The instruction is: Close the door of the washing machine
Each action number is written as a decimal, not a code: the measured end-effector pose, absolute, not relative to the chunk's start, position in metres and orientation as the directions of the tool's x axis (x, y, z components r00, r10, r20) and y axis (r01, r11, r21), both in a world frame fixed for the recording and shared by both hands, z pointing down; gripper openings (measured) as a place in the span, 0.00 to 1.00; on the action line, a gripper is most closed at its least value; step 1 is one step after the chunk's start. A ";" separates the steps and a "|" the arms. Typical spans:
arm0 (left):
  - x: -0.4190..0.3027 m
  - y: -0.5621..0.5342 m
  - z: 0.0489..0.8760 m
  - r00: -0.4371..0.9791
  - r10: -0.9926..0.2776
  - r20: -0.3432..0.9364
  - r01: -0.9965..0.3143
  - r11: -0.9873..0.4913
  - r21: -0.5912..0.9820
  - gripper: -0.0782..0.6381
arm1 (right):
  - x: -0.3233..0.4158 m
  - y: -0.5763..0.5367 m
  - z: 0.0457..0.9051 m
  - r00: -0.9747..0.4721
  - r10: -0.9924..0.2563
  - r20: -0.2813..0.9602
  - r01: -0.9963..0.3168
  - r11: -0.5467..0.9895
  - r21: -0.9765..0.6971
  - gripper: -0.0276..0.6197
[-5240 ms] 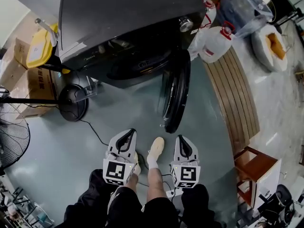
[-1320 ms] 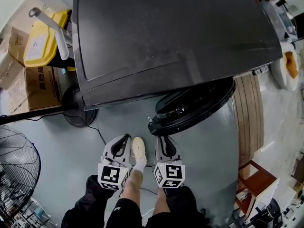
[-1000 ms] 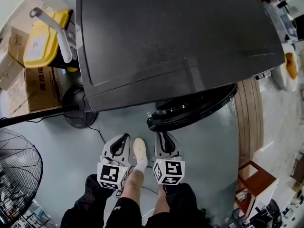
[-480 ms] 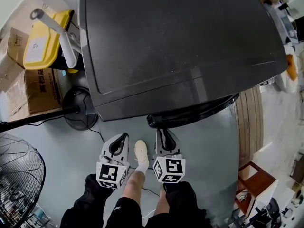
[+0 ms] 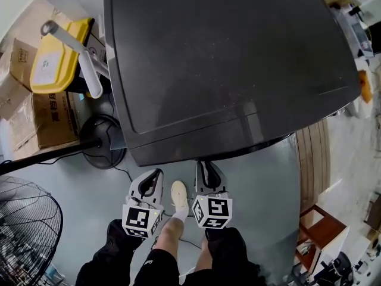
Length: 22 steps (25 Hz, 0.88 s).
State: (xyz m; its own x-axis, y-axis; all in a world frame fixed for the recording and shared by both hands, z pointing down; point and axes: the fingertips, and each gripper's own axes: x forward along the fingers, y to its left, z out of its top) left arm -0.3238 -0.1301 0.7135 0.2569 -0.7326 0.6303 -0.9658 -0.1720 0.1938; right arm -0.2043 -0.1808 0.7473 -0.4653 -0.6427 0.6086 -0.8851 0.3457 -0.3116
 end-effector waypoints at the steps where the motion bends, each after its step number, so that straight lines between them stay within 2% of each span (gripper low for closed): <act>1: -0.326 -0.132 0.714 0.256 -0.734 0.629 -0.966 -0.171 0.194 0.15 | -0.206 -0.183 0.747 -0.465 -0.644 0.607 -0.885 0.347 -0.310 0.19; 18: -0.342 -0.136 0.713 0.247 -0.737 0.630 -0.968 -0.160 0.192 0.15 | -0.215 -0.196 0.746 -0.460 -0.652 0.603 -0.888 0.350 -0.299 0.20; 22: -0.338 -0.131 0.709 0.243 -0.742 0.625 -0.969 -0.156 0.191 0.15 | -0.212 -0.194 0.740 -0.459 -0.659 0.596 -0.888 0.352 -0.295 0.15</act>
